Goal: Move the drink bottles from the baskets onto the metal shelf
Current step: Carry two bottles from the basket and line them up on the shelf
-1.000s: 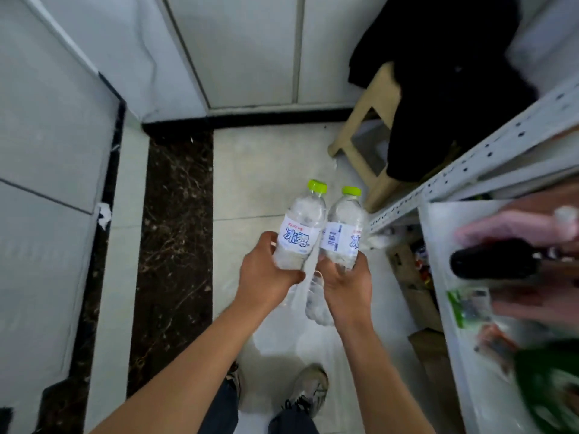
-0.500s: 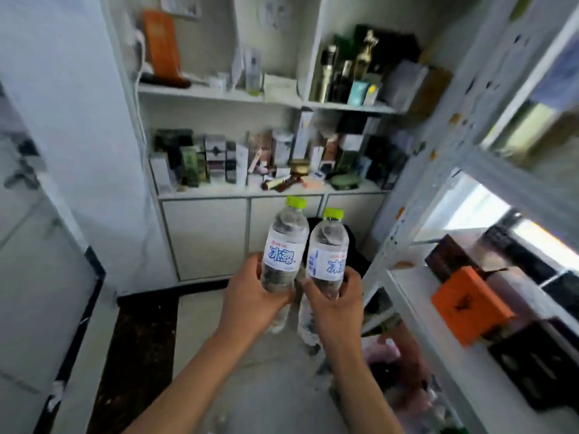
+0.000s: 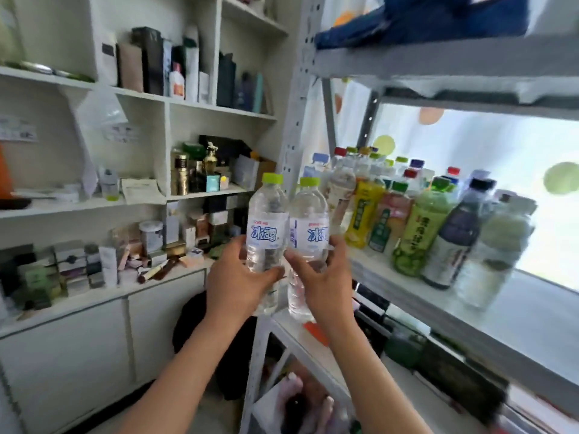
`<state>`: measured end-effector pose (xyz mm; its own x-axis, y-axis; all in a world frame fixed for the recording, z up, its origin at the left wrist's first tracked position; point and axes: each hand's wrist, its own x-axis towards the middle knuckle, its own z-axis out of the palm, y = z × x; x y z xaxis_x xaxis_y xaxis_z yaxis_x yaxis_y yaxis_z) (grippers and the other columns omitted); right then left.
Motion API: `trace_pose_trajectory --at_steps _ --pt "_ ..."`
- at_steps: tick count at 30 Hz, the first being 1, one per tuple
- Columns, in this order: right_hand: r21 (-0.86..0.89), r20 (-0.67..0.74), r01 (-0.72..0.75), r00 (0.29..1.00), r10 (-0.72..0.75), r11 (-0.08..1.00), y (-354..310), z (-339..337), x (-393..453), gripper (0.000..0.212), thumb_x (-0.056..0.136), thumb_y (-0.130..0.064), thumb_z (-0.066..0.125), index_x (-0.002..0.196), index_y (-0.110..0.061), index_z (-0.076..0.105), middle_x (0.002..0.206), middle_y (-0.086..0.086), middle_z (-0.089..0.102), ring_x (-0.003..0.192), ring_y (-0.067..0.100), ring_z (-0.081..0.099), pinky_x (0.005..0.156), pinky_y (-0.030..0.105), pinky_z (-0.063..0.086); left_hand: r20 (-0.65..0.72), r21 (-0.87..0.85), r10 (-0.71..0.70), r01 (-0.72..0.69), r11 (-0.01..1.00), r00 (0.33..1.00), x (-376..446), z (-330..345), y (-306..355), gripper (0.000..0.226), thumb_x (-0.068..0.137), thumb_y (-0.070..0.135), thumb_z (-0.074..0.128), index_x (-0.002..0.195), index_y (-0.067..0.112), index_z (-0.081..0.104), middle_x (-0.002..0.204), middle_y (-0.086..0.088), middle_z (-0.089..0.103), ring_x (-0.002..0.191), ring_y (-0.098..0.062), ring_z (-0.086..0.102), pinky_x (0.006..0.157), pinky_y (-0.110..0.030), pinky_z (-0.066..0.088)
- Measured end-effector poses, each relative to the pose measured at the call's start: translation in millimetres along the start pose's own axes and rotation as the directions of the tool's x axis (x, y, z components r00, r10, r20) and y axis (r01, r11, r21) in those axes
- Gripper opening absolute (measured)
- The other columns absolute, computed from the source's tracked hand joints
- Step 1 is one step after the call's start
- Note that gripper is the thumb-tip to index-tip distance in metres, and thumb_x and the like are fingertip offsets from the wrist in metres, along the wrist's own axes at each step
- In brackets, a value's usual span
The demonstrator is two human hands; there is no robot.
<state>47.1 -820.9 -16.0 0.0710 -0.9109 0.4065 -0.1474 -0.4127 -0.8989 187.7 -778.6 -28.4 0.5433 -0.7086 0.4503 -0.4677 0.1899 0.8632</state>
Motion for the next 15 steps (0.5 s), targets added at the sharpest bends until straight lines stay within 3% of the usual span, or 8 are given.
trace_pose_trajectory --at_steps 2,6,8,10,12,15 --pt "0.003 -0.041 0.012 0.999 -0.012 1.0 -12 -29 1 0.068 0.069 -0.053 0.081 0.122 -0.03 0.046 0.101 -0.004 0.074 0.086 0.01 0.072 0.072 0.032 0.059 0.068 -0.056 0.036 -0.032 0.998 0.997 0 18 21 0.064 0.052 0.048 0.086 0.108 0.035 0.059 0.092 0.019 0.067 0.083 -0.001 0.064 0.076 -0.034 0.055" --pt "-0.087 -0.151 0.06 0.986 -0.073 0.994 -17 -87 1 0.028 0.087 -0.035 0.074 0.106 -0.034 0.053 0.098 -0.009 0.073 0.086 0.002 0.07 0.071 0.026 0.056 0.188 -0.123 0.088 -0.065 0.99 0.978 -12 54 64 0.066 0.059 0.041 0.088 0.116 0.032 0.057 0.09 0.021 0.06 0.08 0.002 0.06 0.066 -0.026 0.051" --pt "-0.14 -0.21 0.05 0.975 -0.079 0.989 -18 -115 0 0.03 0.088 -0.042 0.07 0.11 -0.029 0.056 0.099 -0.007 0.073 0.088 0.006 0.071 0.075 0.037 0.058 0.229 -0.152 0.114 -0.08 0.985 0.967 -22 75 82 0.067 0.059 0.044 0.087 0.117 0.036 0.055 0.09 0.022 0.058 0.082 -0.006 0.062 0.071 -0.032 0.054" --pt "-0.189 -0.267 0.065 0.957 -0.115 0.98 -18 -140 -1 0.039 0.084 -0.052 0.065 0.113 -0.028 0.057 0.102 -0.005 0.073 0.093 0.011 0.07 0.079 0.042 0.058 0.257 -0.178 0.14 -0.096 0.979 0.956 -32 92 102 0.066 0.06 0.042 0.087 0.117 0.036 0.055 0.088 0.024 0.056 0.085 -0.008 0.06 0.072 -0.029 0.05" --pt "-0.221 -0.315 0.073 0.938 -0.142 0.973 -17 -167 -2 0.041 0.084 -0.049 0.066 0.114 -0.023 0.057 0.101 -0.005 0.072 0.092 0.011 0.07 0.075 0.033 0.057 0.277 -0.194 0.173 -0.121 0.973 0.945 -41 110 123 0.064 0.061 0.039 0.087 0.116 0.037 0.055 0.086 0.026 0.053 0.086 -0.007 0.058 0.071 -0.027 0.047" --pt "-0.258 -0.366 0.057 0.918 -0.152 0.964 -26 -210 -1 0.034 0.087 -0.032 0.072 0.115 -0.019 0.056 0.098 -0.01 0.071 0.086 0.007 0.07 0.061 0.008 0.047 0.304 -0.225 0.199 -0.133 0.965 0.931 -50 135 154 0.059 0.06 0.04 0.087 0.111 0.036 0.056 0.088 0.02 0.061 0.086 -0.007 0.062 0.073 -0.029 0.051"
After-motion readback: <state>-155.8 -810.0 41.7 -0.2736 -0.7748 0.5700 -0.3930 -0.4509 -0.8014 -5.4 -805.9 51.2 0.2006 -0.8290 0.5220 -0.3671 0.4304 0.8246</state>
